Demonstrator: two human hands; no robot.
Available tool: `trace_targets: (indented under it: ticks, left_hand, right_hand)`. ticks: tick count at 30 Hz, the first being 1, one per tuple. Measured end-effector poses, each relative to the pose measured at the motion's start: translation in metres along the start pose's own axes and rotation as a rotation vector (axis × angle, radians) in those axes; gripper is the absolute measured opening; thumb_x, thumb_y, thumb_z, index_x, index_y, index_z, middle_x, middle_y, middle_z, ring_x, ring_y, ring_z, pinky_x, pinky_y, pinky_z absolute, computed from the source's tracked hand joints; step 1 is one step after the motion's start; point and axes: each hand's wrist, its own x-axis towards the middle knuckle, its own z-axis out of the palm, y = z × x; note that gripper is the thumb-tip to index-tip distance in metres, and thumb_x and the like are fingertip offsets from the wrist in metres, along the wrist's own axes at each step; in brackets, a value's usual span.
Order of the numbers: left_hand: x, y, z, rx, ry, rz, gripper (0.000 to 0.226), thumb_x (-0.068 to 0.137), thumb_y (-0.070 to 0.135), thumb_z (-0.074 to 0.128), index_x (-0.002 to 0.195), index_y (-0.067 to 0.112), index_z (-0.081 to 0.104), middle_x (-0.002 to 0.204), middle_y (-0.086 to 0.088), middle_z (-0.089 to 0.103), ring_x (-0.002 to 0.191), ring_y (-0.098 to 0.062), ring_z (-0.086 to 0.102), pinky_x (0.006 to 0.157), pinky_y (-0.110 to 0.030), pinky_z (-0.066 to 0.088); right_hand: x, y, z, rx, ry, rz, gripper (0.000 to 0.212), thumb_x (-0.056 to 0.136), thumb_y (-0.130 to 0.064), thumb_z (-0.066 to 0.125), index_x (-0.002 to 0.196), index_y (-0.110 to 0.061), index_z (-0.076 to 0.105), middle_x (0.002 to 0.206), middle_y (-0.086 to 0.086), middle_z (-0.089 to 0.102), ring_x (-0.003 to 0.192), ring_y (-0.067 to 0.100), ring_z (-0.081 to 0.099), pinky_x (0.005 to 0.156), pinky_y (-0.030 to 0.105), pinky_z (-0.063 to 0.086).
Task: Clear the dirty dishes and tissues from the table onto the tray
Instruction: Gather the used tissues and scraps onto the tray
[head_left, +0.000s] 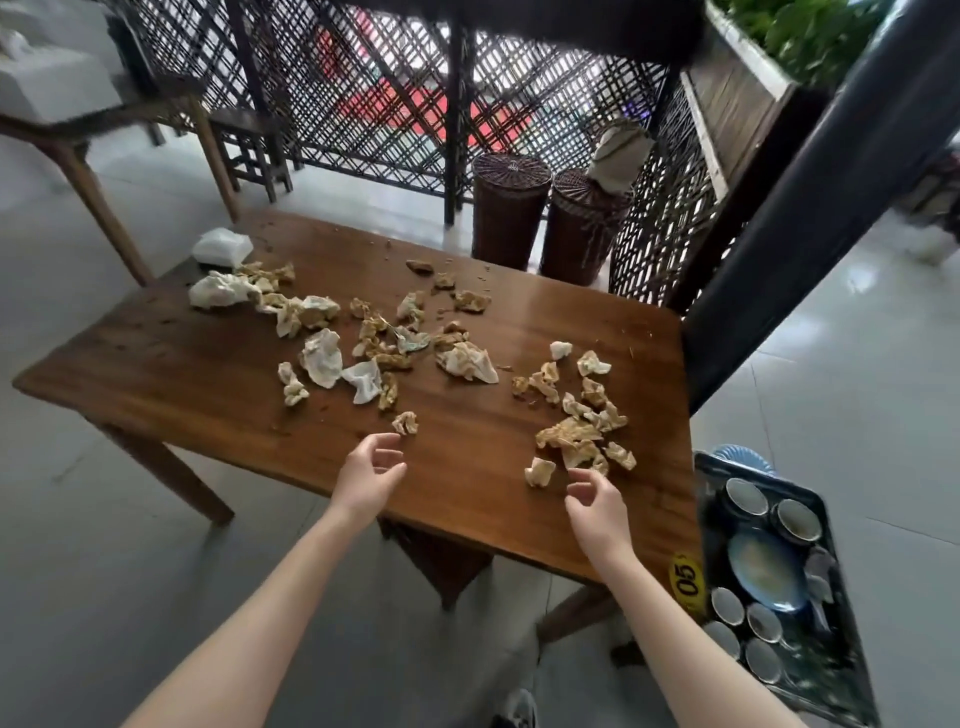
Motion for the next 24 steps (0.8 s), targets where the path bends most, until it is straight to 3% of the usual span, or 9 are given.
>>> trace_targets:
  ticks: [3, 10, 14, 19, 24]
  left_hand:
    - [0.007, 0.000, 0.013, 0.018, -0.038, 0.003, 0.031, 0.086, 0.010, 0.067, 0.114, 0.020, 0.057, 0.099, 0.001, 0.064, 0.090, -0.012, 0.063, 0.070, -0.019, 0.047]
    - [0.029, 0.008, 0.045, 0.050, -0.113, -0.003, 0.031, 0.087, 0.010, 0.065, 0.115, 0.020, 0.057, 0.101, 0.000, 0.065, 0.088, -0.014, 0.062, 0.070, -0.019, 0.047]
    - [0.049, 0.015, 0.063, 0.065, -0.133, -0.020, 0.032, 0.088, 0.011, 0.065, 0.117, 0.020, 0.057, 0.102, -0.001, 0.065, 0.092, -0.016, 0.063, 0.072, -0.022, 0.049]
    - [0.075, 0.023, 0.093, 0.100, -0.164, -0.061, 0.033, 0.090, 0.015, 0.063, 0.121, 0.021, 0.056, 0.106, 0.001, 0.064, 0.093, -0.012, 0.061, 0.067, -0.017, 0.047]
    - [0.092, 0.033, 0.115, 0.152, -0.203, -0.100, 0.035, 0.091, 0.015, 0.062, 0.124, 0.020, 0.055, 0.110, 0.000, 0.063, 0.097, -0.013, 0.061, 0.067, -0.013, 0.046]
  right_hand:
    - [0.007, 0.005, -0.006, -0.007, 0.037, -0.001, 0.035, 0.087, -0.008, 0.063, 0.121, -0.016, 0.058, 0.111, 0.003, 0.063, 0.096, 0.013, 0.056, 0.083, 0.028, 0.050]
    - [0.022, 0.026, -0.005, -0.023, 0.043, 0.028, 0.043, 0.081, -0.010, 0.070, 0.122, -0.014, 0.057, 0.120, 0.007, 0.055, 0.113, 0.018, 0.052, 0.095, 0.030, 0.043]
    - [0.038, 0.037, 0.000, -0.016, 0.036, 0.027, 0.043, 0.079, -0.012, 0.073, 0.118, -0.017, 0.057, 0.115, 0.001, 0.052, 0.105, 0.010, 0.048, 0.092, 0.024, 0.040]
    - [0.069, 0.043, 0.009, 0.004, 0.112, -0.081, 0.031, 0.078, -0.011, 0.074, 0.105, -0.019, 0.062, 0.098, -0.002, 0.057, 0.097, 0.013, 0.054, 0.086, 0.023, 0.045]
    - [0.101, 0.053, 0.022, -0.172, -0.023, -0.090, 0.056, 0.074, -0.028, 0.079, 0.125, -0.018, 0.057, 0.132, 0.003, 0.051, 0.128, 0.019, 0.042, 0.109, 0.034, 0.035]
